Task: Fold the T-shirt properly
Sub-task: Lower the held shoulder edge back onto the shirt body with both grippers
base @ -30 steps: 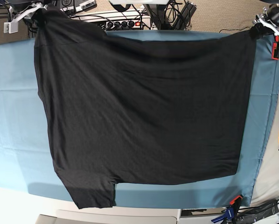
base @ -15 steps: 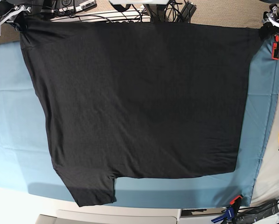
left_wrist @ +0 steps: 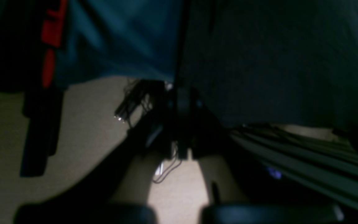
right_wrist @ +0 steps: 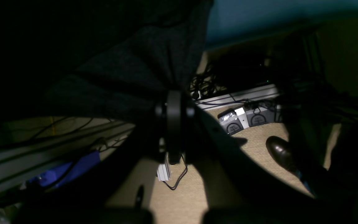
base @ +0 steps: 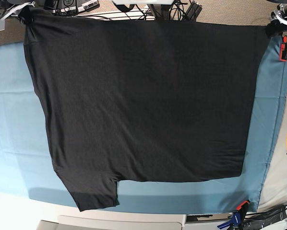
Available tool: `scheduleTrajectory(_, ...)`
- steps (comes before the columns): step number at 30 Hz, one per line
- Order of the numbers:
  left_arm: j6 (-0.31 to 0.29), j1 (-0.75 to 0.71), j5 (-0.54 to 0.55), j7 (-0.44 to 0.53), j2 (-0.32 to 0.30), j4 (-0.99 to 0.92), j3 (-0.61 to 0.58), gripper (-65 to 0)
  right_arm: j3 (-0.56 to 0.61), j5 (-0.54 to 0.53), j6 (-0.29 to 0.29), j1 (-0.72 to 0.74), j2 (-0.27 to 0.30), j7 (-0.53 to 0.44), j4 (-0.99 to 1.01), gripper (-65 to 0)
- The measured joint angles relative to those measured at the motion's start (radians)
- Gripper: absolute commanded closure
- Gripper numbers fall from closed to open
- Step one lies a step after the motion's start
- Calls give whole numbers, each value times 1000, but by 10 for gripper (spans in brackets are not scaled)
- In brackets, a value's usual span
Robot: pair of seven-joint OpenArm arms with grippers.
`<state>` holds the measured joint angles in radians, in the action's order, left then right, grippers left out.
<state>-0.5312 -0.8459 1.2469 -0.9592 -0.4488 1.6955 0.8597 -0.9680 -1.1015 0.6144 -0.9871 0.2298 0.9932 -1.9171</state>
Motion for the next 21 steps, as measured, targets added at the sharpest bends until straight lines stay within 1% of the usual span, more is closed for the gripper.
scheduleTrajectory(1, -13, -6, 4, -2, 0, 0, 0, 0, 0, 0, 0, -5, 0, 1, 0, 0)
scheduleTrajectory(15, -13, -51, 16, -1, 0, 0, 0, 0, 0, -1, 0, -40, 0, 9, 0, 0)
scheduleTrajectory(18, -13, -27, 14, 1, 2, 0, 0, 0, 0, -52, 0, -36, 2, 8, 0, 0)
scheduleTrajectory(21, -13, 14, 14, 2, -1, 0, 0, 0, -1, -52, 22, 9, 3, 8, 0, 0)
